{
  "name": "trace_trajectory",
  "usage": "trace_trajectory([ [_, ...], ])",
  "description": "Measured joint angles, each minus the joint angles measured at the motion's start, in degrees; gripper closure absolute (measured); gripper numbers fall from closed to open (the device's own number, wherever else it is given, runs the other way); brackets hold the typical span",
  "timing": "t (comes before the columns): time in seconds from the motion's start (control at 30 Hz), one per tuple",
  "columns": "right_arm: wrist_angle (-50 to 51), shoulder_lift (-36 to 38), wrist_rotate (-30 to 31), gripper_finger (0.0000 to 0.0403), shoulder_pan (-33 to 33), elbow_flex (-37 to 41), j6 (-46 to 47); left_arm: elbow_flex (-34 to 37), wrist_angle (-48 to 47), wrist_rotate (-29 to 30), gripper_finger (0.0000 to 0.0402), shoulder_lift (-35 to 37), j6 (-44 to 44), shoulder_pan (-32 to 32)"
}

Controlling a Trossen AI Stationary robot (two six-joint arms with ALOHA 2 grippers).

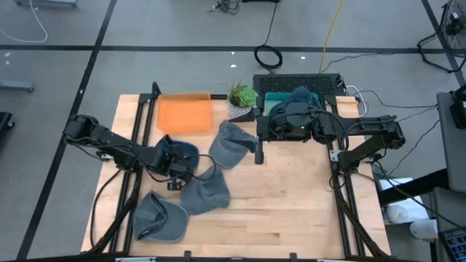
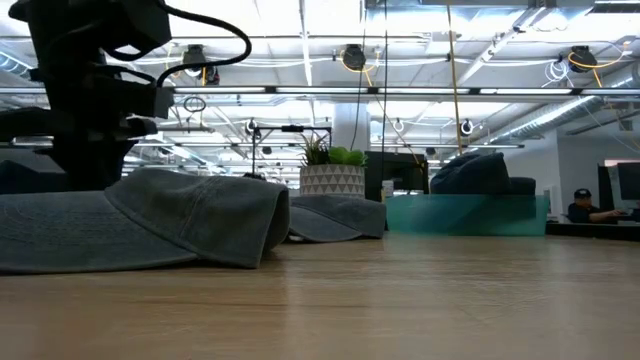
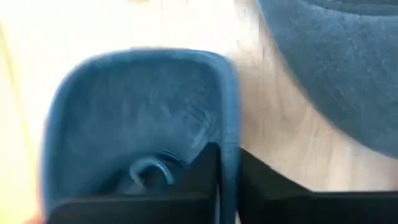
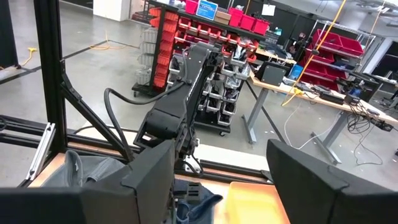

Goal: Pick & Place hat
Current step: Put the blue cap into the light blue bin

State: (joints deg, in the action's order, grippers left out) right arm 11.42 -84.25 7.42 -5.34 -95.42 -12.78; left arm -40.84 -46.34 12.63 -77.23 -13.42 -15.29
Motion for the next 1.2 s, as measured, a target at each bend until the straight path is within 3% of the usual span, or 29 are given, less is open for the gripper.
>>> trace_trajectory([
  [0.27,-0.02,0.00,0.54,0.0160,0.00,0.00,0.07,-0.55,-0.12,-2.74,0.0393,0.08,0.28,0.04],
  [0.43,-0.13,0.72,9.31,0.0156,-0.02,0.02,1.77,-3.84,-0.05,-0.54,0.0393,1.52,0.08,0.26],
  [0.63,-1.14,1.78,13.68,0.0156,0.02,0.02,-0.60,-7.36,-0.04,4.09,0.0393,4.53,0.71,2.08],
  [0.97,-0.77,2.49,13.55,0.0160,0.09,0.04,-6.27,-8.52,0.69,7.25,0.0393,10.80,0.00,5.32],
  [1.2,1.53,2.54,13.46,0.0174,0.53,0.04,-2.56,-8.52,10.81,8.38,0.0393,16.75,1.85,7.34],
])
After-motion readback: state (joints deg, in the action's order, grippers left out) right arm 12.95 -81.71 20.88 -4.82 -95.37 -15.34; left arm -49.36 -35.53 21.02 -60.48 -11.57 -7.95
